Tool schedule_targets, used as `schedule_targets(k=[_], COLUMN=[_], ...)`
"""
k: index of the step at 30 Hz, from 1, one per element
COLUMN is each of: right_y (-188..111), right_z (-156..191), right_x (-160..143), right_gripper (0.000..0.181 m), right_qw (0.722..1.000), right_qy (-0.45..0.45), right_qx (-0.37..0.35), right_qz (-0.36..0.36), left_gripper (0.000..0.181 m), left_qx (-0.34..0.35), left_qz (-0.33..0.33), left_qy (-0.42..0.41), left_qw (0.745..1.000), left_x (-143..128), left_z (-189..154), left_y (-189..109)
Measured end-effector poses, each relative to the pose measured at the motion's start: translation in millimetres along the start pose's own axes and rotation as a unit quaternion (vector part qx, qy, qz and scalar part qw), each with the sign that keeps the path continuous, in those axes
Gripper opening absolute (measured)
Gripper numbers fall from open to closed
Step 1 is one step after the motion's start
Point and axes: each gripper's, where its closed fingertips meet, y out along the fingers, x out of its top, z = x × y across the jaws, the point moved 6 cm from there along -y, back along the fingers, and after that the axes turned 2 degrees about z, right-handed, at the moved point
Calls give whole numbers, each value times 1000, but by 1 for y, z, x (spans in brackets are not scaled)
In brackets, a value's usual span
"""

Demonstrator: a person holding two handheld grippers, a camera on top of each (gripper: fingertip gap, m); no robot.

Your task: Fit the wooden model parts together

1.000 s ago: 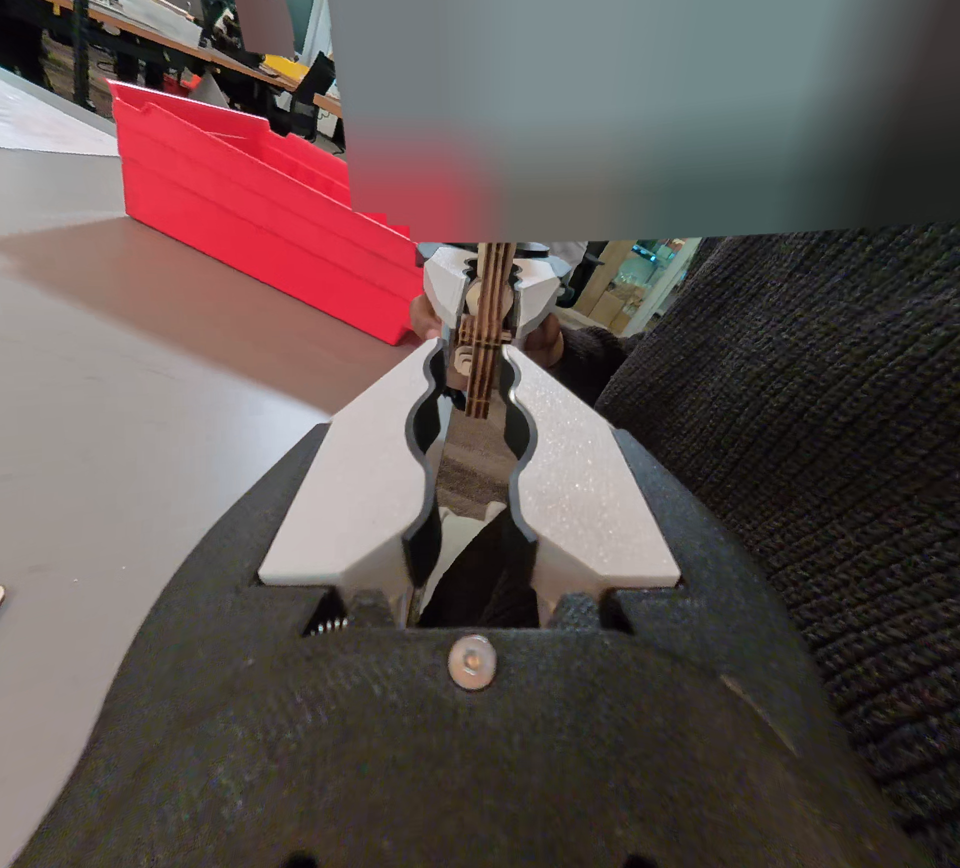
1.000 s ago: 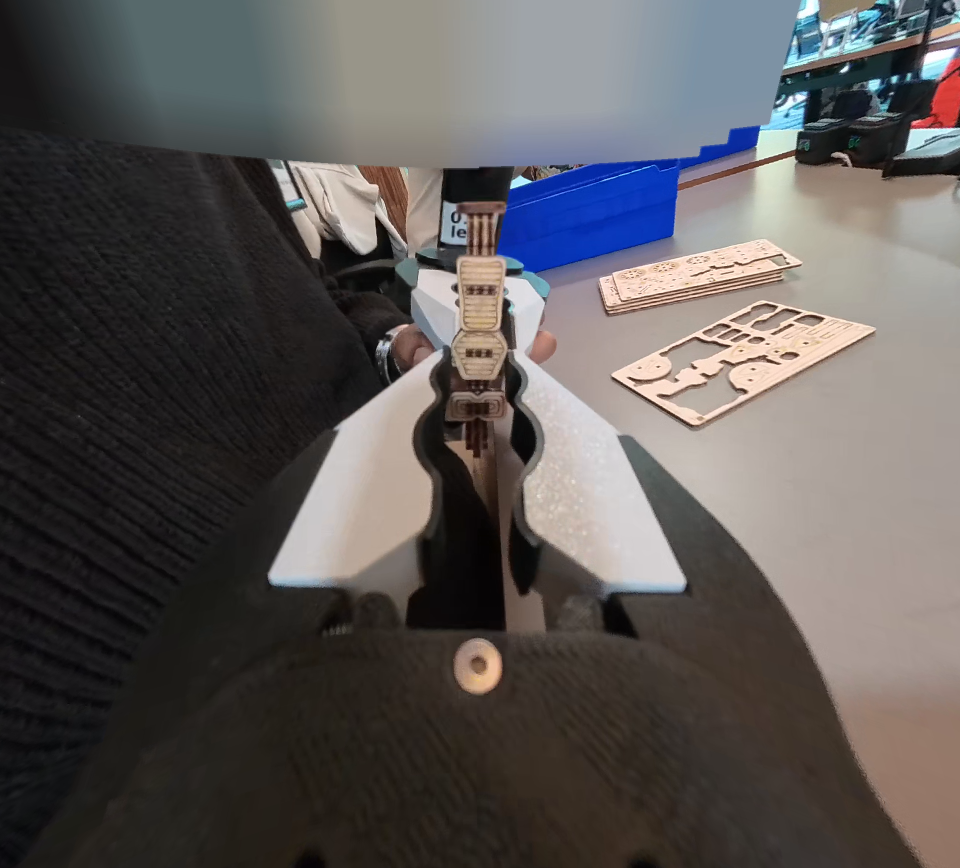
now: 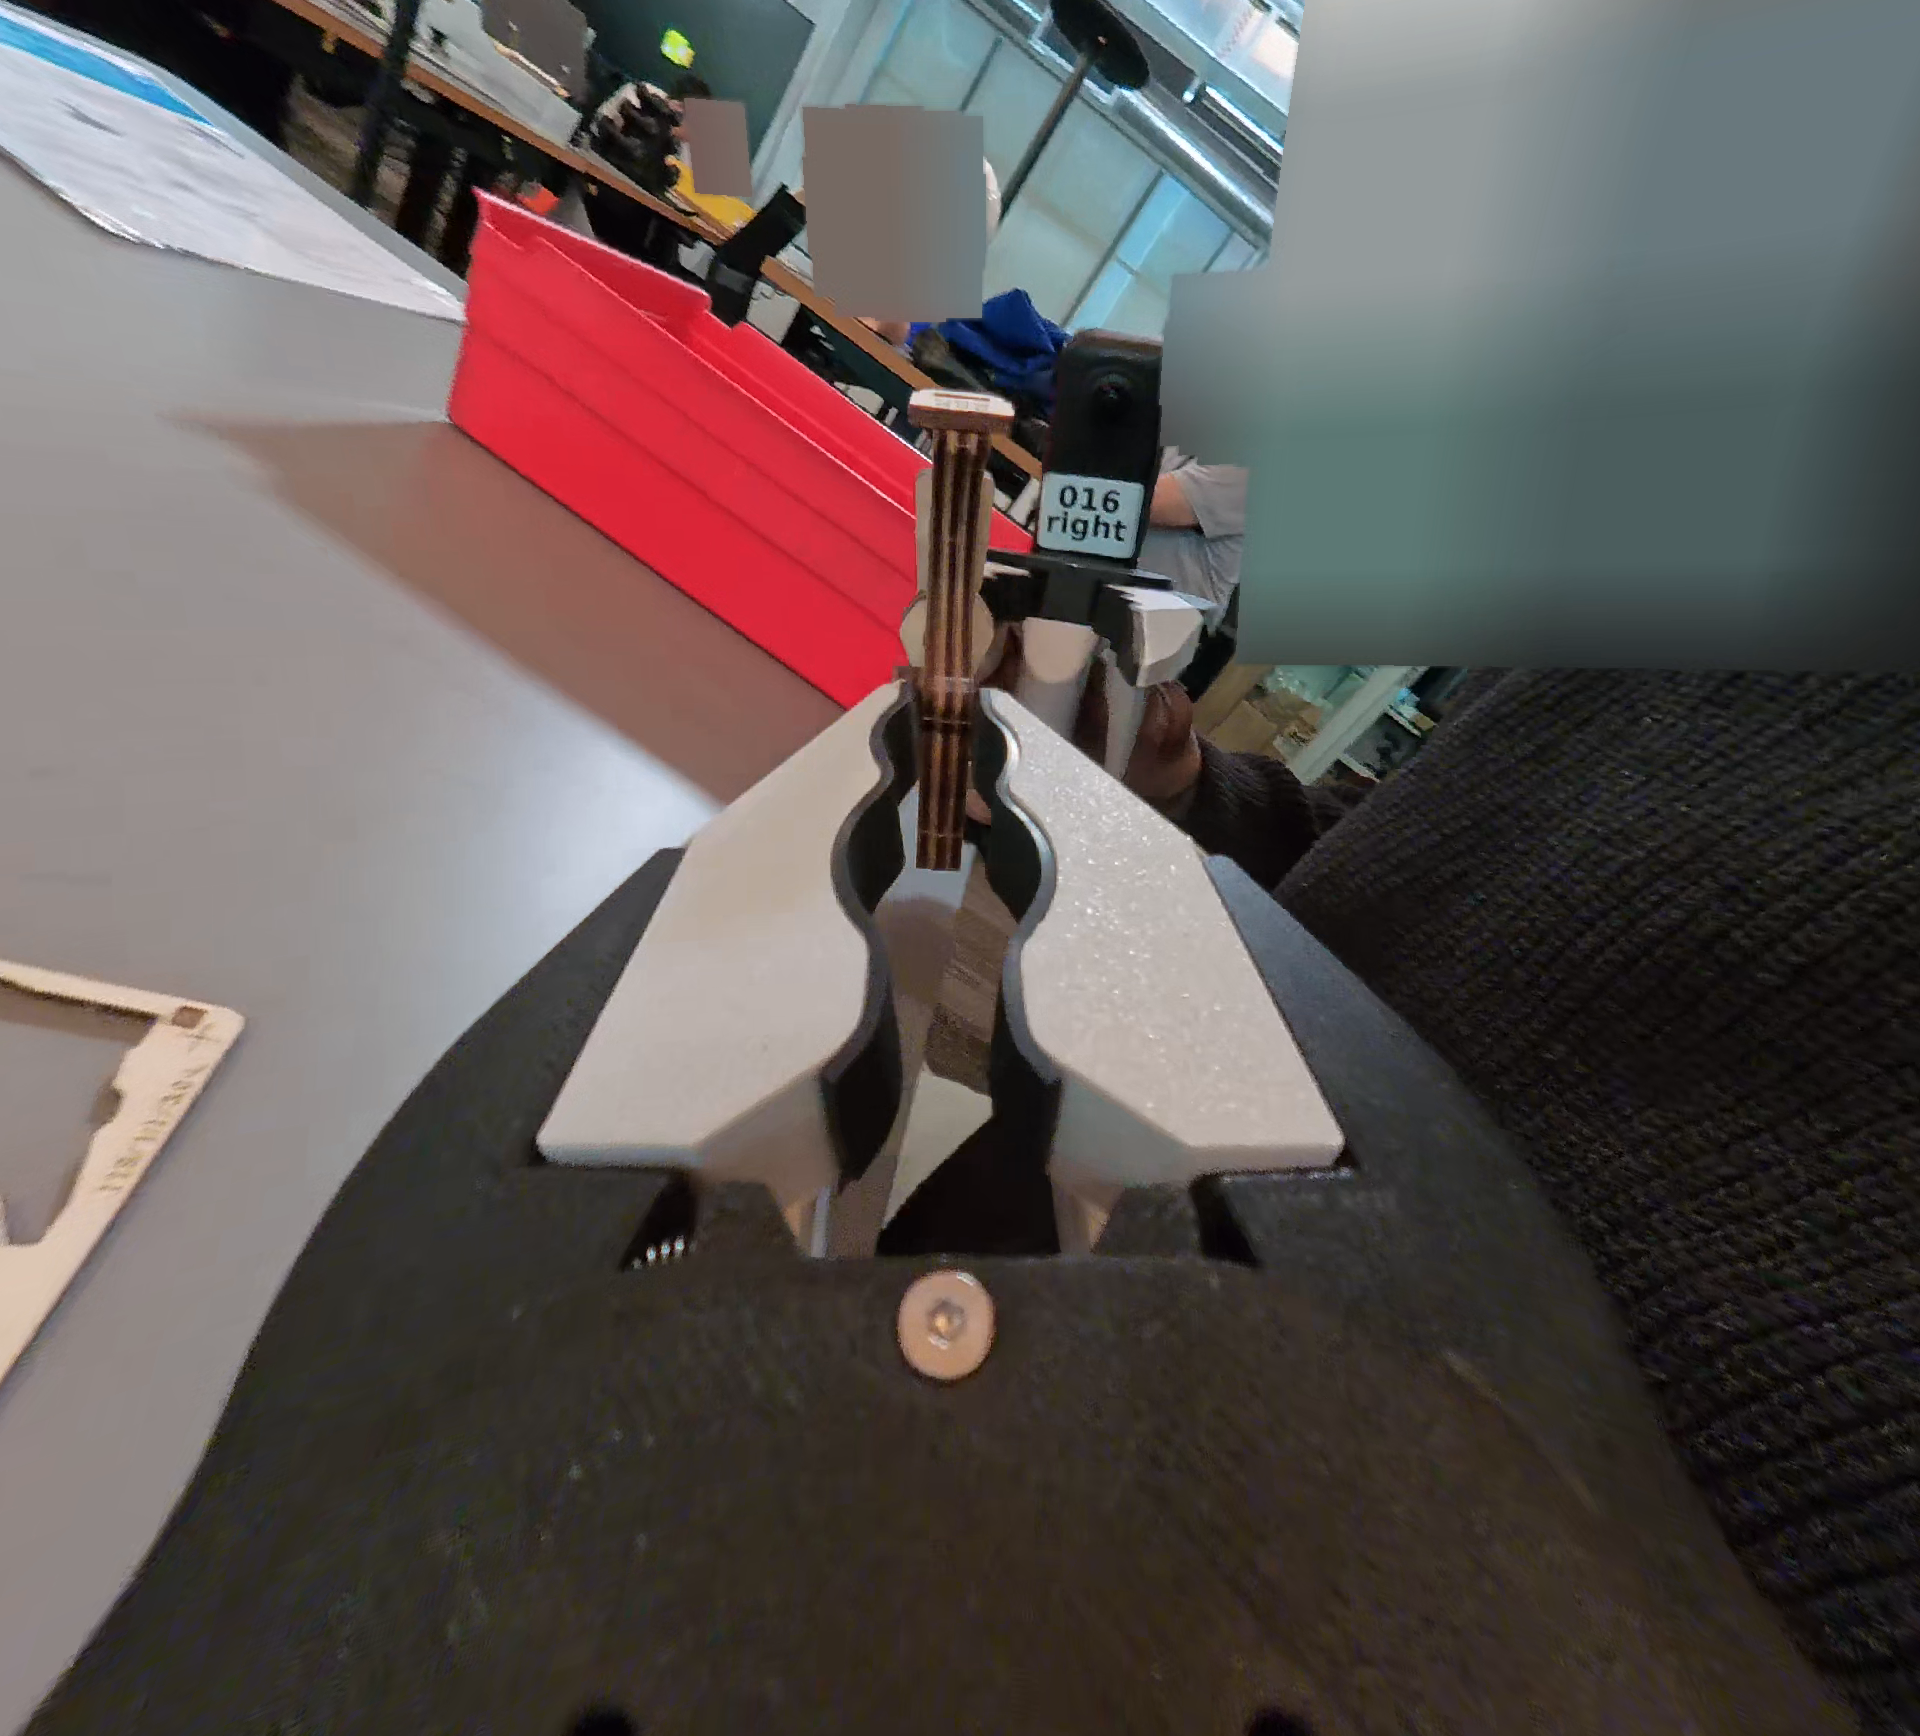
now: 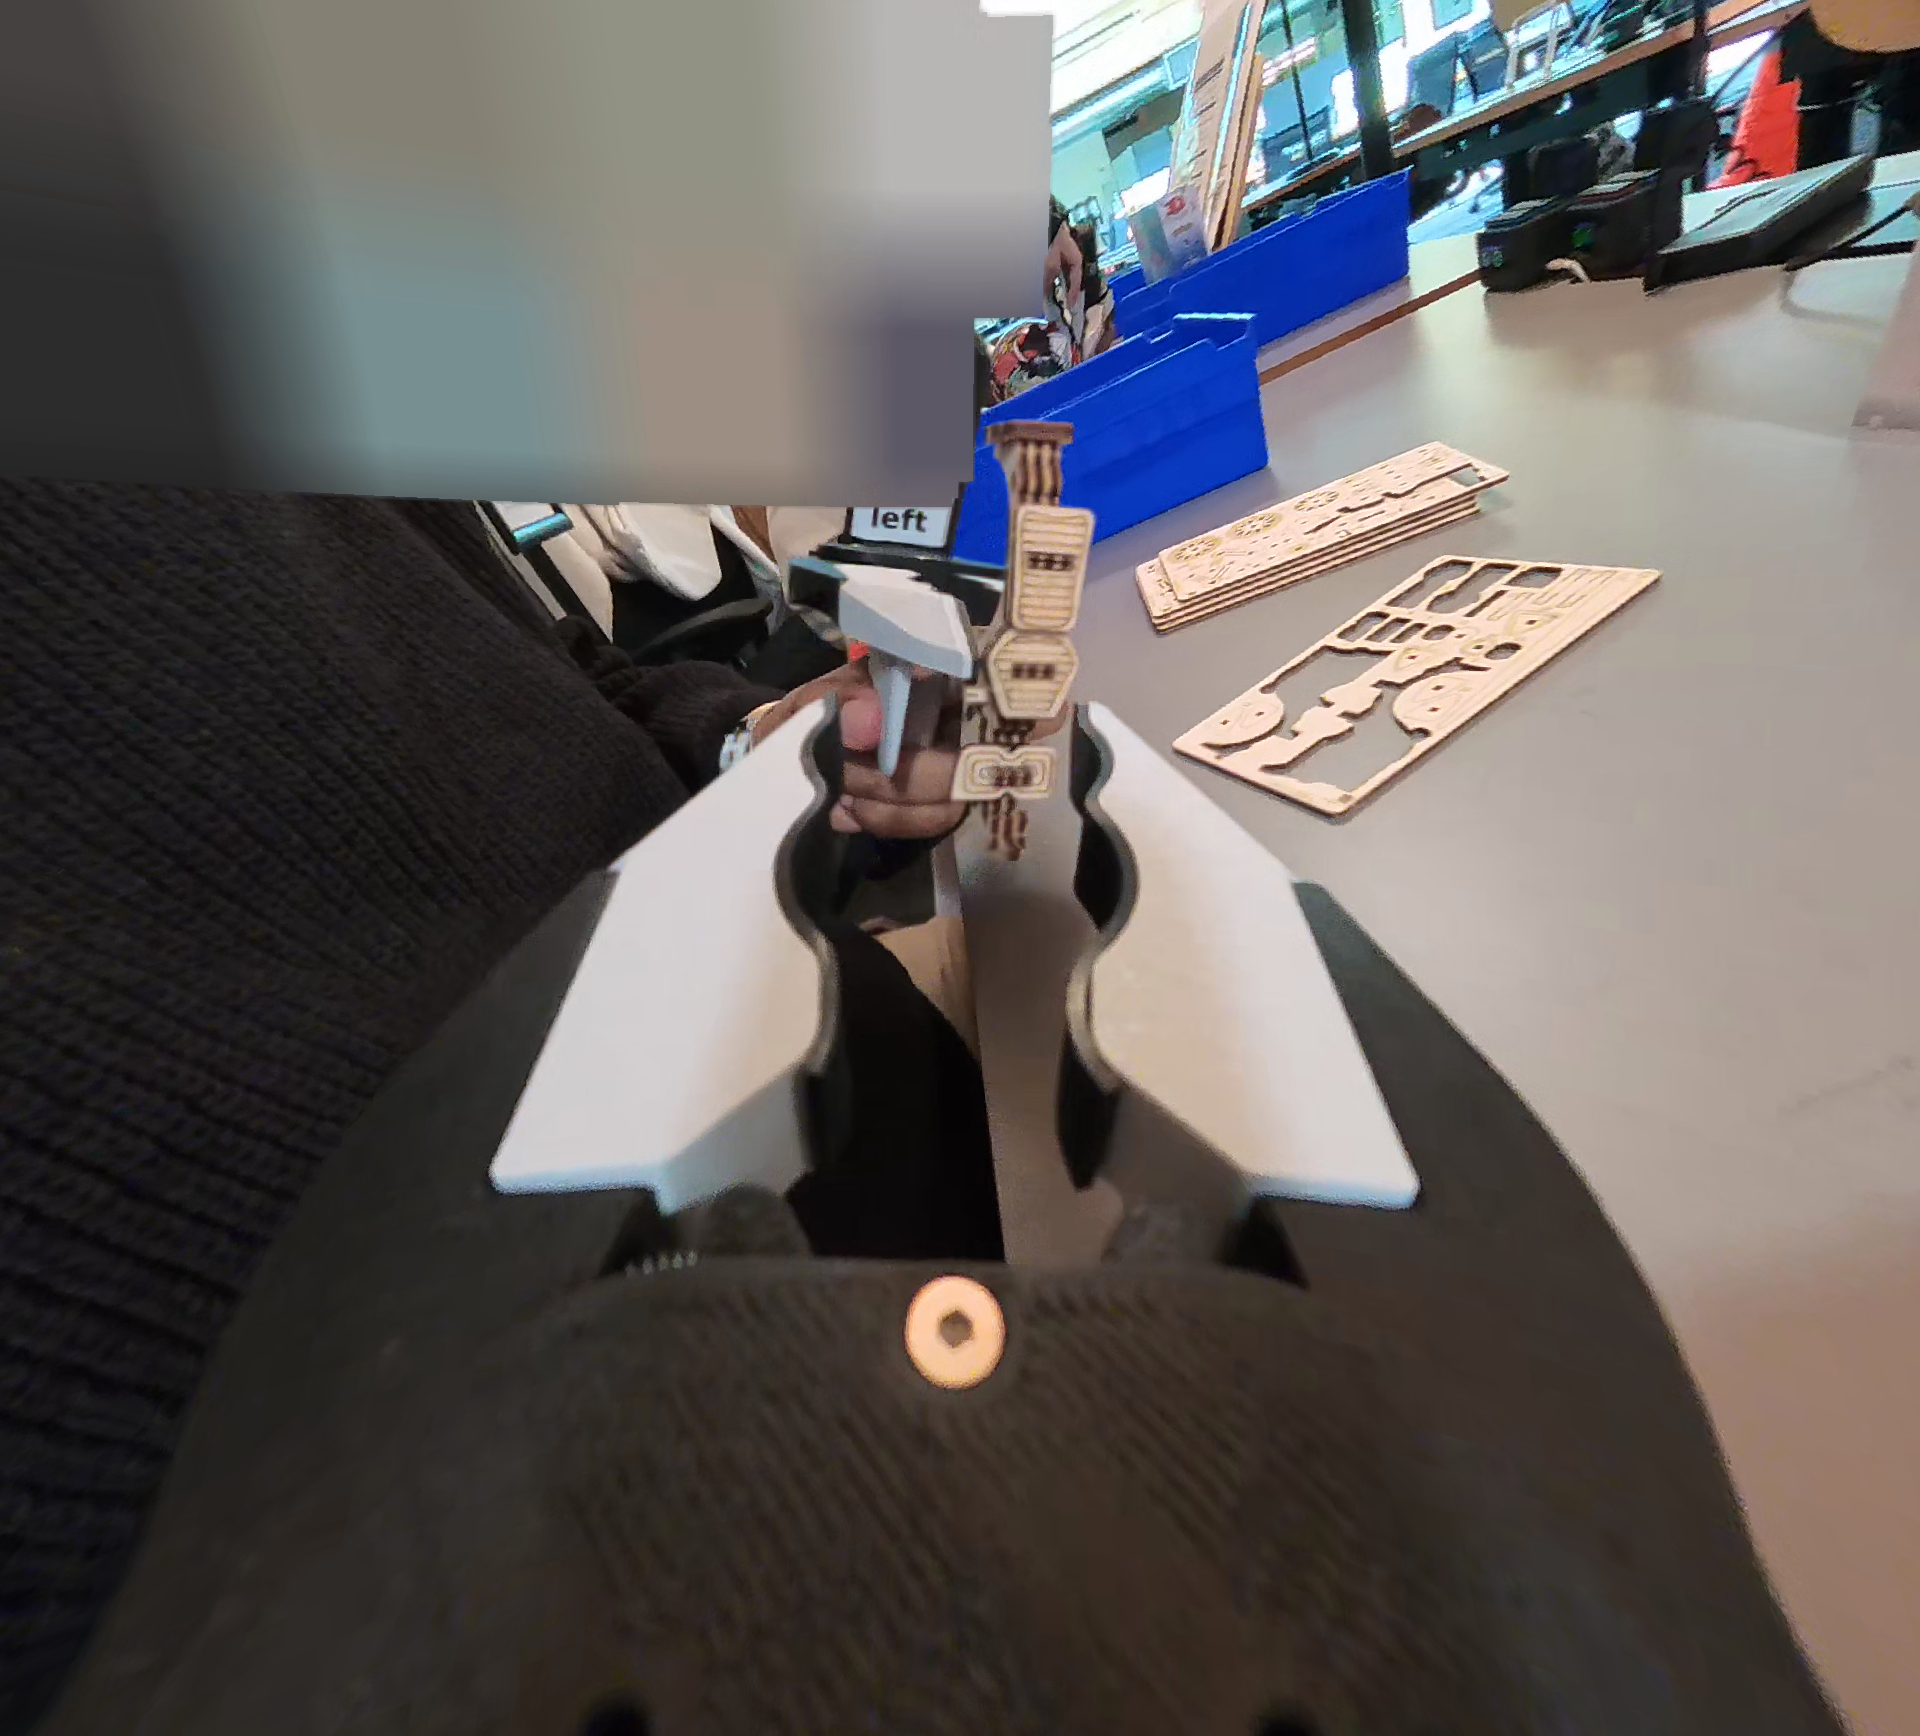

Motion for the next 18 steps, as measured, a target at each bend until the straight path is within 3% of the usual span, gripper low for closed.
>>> schedule_targets(k=[4, 10, 18], right_y=[-2, -1, 1], right_z=[-3, -6, -14], right_x=[2, -1, -6], right_gripper=[48, 48, 47], right_qw=[1000, 1000, 999], right_qy=[9, 6, 27], right_qx=[-10, -22, -27], right_qz=[-10, 1, 4], left_gripper=[9, 9, 9], left_qx=[71, 182, 241], left_qz=[-46, -158, -182], left_qy=[60, 83, 101], left_qw=[995, 967, 948], left_x=[24, 68, 78], left_z=[11, 36, 48], left_y=[-24, -92, -124])
